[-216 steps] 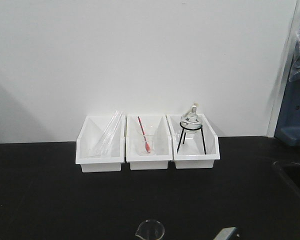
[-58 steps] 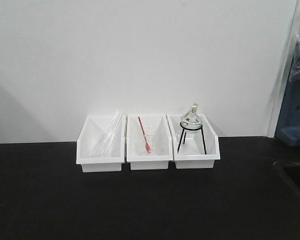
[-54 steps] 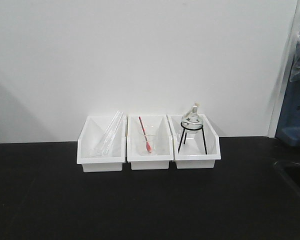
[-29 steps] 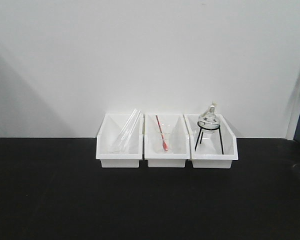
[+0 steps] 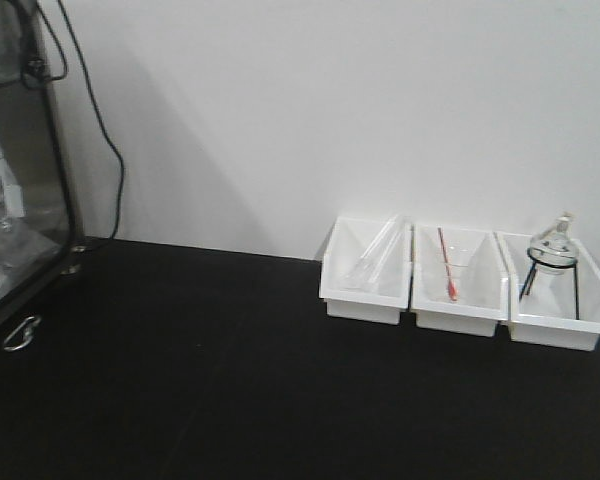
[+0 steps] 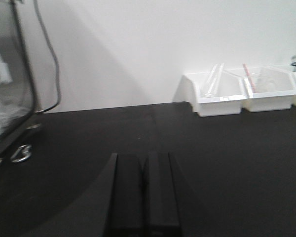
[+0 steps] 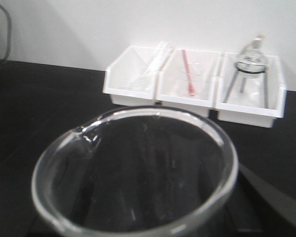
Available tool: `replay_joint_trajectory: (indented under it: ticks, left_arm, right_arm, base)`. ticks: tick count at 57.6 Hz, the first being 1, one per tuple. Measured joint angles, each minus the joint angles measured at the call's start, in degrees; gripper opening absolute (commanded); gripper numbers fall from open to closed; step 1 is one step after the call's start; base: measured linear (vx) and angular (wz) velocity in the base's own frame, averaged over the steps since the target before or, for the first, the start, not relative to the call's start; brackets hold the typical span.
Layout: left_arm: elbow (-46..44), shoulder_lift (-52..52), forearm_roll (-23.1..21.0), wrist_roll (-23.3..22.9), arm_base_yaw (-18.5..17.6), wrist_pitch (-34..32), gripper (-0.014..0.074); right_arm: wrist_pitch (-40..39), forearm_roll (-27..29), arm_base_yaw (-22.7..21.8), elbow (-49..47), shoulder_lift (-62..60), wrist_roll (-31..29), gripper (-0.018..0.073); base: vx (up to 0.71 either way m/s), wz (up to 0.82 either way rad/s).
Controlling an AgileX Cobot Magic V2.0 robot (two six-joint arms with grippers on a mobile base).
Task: Pick beaker and place in left cabinet
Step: 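Drive the base away from the bench holding the beaker in the right gripper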
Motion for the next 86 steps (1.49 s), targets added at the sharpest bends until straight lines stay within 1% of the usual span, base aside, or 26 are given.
replay_joint_trajectory:
  ticks: [53,86]
  left_arm:
    - [0.00,0.00,0.00,0.00,0.00,0.00,0.0001]
    - [0.00,0.00,0.00,0.00,0.00,0.00,0.0001]
  right_arm:
    - [0.06,0.00,0.00,0.00,0.00,0.00,-0.0006]
    - [0.13,0.00,0.00,0.00,0.00,0.00,-0.0006]
  base:
    - [-0.14,0.53]
    - [-0.08,0.71]
